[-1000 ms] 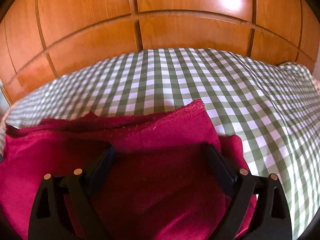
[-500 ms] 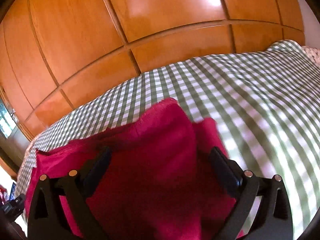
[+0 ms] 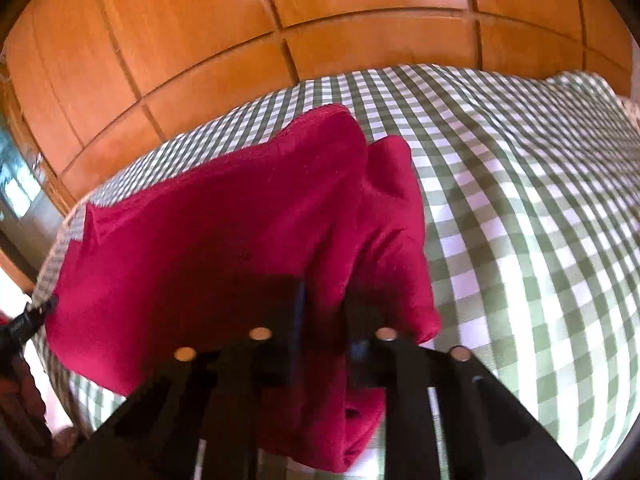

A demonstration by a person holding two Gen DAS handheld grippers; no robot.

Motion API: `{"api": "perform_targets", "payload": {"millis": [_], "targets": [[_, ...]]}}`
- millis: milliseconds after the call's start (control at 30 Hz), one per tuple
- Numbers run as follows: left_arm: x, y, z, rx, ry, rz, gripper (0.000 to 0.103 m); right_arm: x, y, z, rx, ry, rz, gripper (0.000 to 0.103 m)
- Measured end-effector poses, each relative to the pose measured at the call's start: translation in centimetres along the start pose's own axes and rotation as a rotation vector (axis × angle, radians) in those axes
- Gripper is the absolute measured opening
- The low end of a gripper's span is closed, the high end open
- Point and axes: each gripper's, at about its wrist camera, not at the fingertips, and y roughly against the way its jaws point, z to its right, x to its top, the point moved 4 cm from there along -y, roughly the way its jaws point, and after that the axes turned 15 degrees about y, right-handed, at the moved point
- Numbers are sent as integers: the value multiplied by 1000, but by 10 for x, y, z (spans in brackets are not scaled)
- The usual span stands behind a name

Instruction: Fold small clothes

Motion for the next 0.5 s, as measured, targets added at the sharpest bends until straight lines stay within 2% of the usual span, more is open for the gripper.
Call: {"api": "perform_targets", "payload": {"millis": [33, 67, 133, 200, 267, 300, 333, 367, 400, 433, 467, 500], "targets": [[2, 6, -3, -6, 21, 4, 8, 3, 3, -1, 4, -9, 3, 10], [4, 11, -8, -14, 49, 3, 6, 6, 8, -3, 13, -8, 14, 10], [3, 15, -17, -29, 92, -4, 6, 10, 13, -7, 19, 21, 20, 10], [-5, 9, -23, -21, 88, -14, 6, 9, 7, -8, -17, 60, -5, 10], [-10, 8, -20, -21, 80, -7, 6, -2, -5, -5, -23, 43, -42, 11], [-10, 9, -18, -29, 75, -6, 6, -2, -4, -4, -17, 27, -28, 14], [-9, 10, -15, -36, 71, -6, 6, -1, -2, -4, -12, 17, -22, 22], [-7, 12, -14, -44, 73, 0, 11, 2, 1, -4, -7, 17, -13, 30], [-6, 14, -15, -57, 88, 0, 14, 6, 6, -4, -13, 22, 9, 44], [-4, 15, -17, -72, 110, -6, 22, 11, 10, -3, -26, 27, 33, 54], [-3, 16, -20, -88, 145, -10, 34, 17, 18, -5, -50, 38, 76, 57], [-1, 17, -22, -94, 170, -7, 38, 22, 23, -6, -63, 46, 101, 60]]}}
